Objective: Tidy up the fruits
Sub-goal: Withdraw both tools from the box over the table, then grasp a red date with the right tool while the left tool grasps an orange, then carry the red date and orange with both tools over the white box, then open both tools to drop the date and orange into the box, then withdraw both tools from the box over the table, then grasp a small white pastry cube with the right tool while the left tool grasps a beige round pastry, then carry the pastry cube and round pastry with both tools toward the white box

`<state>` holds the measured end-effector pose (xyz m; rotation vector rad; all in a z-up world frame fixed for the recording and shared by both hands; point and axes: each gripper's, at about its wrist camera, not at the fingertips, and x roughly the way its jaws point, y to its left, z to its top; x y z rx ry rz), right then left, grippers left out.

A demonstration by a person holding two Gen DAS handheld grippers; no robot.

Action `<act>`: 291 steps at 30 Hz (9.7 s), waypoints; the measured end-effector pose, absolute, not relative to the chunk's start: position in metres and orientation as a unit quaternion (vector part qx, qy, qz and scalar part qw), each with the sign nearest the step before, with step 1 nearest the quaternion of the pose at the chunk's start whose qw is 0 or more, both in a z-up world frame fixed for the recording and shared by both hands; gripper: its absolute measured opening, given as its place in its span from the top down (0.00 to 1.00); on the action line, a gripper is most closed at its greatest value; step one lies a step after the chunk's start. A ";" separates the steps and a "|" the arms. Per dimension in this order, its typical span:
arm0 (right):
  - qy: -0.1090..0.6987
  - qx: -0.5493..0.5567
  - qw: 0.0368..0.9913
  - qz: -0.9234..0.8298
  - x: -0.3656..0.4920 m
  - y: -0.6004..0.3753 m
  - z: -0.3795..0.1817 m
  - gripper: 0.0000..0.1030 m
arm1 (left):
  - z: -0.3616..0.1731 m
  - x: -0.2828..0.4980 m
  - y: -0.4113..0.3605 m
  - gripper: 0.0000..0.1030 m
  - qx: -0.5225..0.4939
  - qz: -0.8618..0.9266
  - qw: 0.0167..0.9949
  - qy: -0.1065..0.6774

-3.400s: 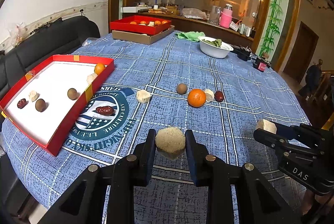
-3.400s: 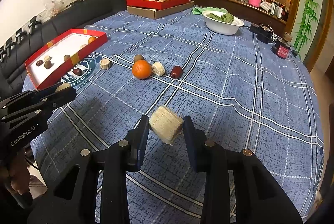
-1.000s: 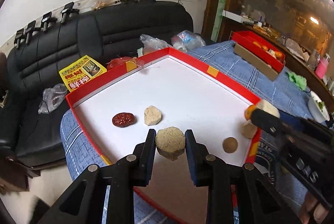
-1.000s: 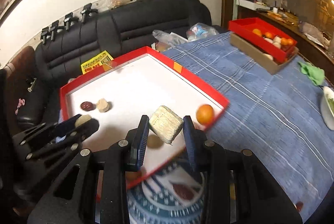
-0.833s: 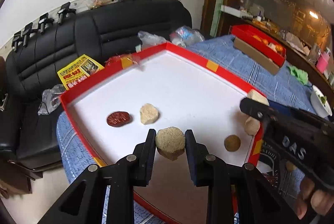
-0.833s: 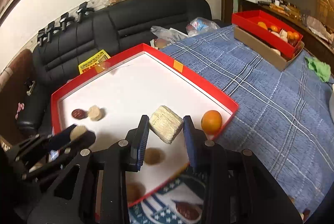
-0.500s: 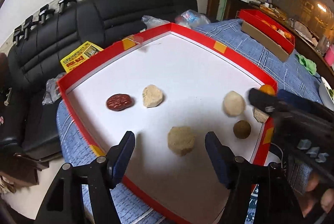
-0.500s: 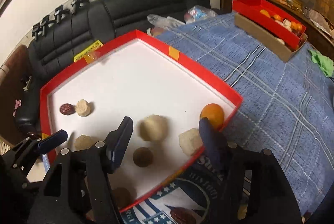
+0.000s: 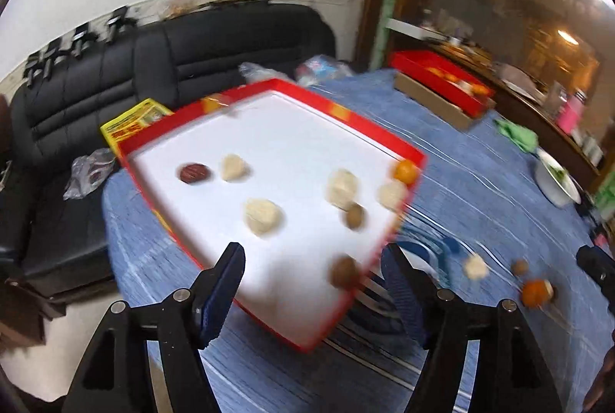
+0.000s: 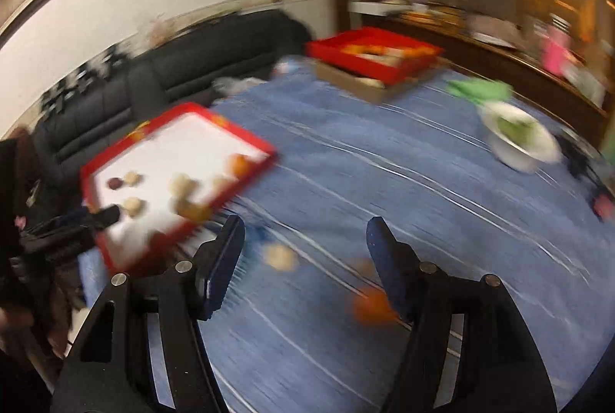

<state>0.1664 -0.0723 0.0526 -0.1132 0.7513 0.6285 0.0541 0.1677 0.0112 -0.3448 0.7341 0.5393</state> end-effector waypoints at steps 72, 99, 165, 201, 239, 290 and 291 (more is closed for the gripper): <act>0.396 -0.051 0.882 0.251 0.205 -0.153 -0.005 0.79 | -0.027 0.128 -0.001 0.69 -0.056 0.106 0.904 0.409; 0.385 -0.062 0.884 0.258 0.195 -0.146 0.001 0.79 | -0.024 0.111 0.006 0.69 -0.055 0.125 0.906 0.402; 0.367 -0.123 0.823 0.415 0.151 0.085 0.032 0.78 | 0.014 0.078 0.241 0.70 -0.160 0.278 0.893 0.317; 0.365 -0.040 0.877 0.311 0.174 -0.063 0.046 0.38 | 0.025 0.070 0.182 0.31 -0.189 0.262 0.892 0.314; 0.410 -0.035 0.873 0.262 0.184 -0.146 -0.013 0.89 | -0.027 0.134 0.049 0.75 -0.096 0.071 0.903 0.413; 0.391 -0.052 0.883 0.256 0.087 -0.158 0.021 0.89 | 0.004 0.038 0.045 0.76 -0.066 0.084 0.935 0.338; 0.388 -0.054 0.883 0.259 0.087 -0.156 0.023 0.89 | 0.006 0.038 0.047 0.76 -0.067 0.087 0.935 0.338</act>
